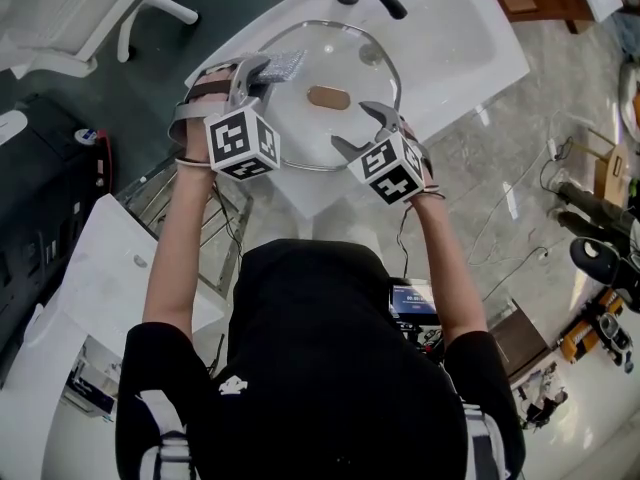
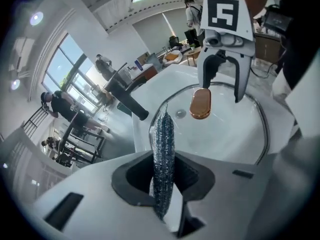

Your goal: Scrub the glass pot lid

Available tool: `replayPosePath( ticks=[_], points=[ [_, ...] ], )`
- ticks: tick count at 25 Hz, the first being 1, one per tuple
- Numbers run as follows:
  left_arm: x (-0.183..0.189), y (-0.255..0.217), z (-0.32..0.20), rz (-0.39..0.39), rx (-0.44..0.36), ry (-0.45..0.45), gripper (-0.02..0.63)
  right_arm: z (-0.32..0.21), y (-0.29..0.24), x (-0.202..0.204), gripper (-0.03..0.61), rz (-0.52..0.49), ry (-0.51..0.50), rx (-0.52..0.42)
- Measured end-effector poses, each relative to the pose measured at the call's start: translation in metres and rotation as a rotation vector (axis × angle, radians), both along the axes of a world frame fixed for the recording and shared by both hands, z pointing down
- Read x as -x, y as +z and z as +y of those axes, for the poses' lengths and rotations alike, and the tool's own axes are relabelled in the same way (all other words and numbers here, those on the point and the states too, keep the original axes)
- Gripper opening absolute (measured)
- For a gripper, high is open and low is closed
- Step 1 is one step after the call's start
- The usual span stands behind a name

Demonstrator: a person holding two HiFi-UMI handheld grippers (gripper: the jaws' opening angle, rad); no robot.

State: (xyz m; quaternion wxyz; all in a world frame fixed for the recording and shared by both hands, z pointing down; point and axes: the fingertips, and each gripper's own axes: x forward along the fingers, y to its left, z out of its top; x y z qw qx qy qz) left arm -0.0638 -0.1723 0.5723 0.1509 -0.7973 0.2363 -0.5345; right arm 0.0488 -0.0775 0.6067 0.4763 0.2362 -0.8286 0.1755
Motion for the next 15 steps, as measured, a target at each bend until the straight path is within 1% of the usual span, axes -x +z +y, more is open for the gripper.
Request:
replayPosePath(
  ticks=[3, 6, 15],
  points=[
    [-0.002, 0.005, -0.001, -0.054, -0.031, 0.045, 0.067, 0.001, 0.0, 0.0, 0.319, 0.0, 0.0, 0.001],
    [-0.003, 0.014, 0.001, -0.094, -0.039, 0.078, 0.067, 0.001, 0.0, 0.0, 0.319, 0.001, -0.001, 0.002],
    [-0.006, 0.022, 0.004, -0.121, -0.069, 0.104, 0.067, 0.0, 0.0, -0.001, 0.319, 0.005, -0.006, 0.004]
  ],
)
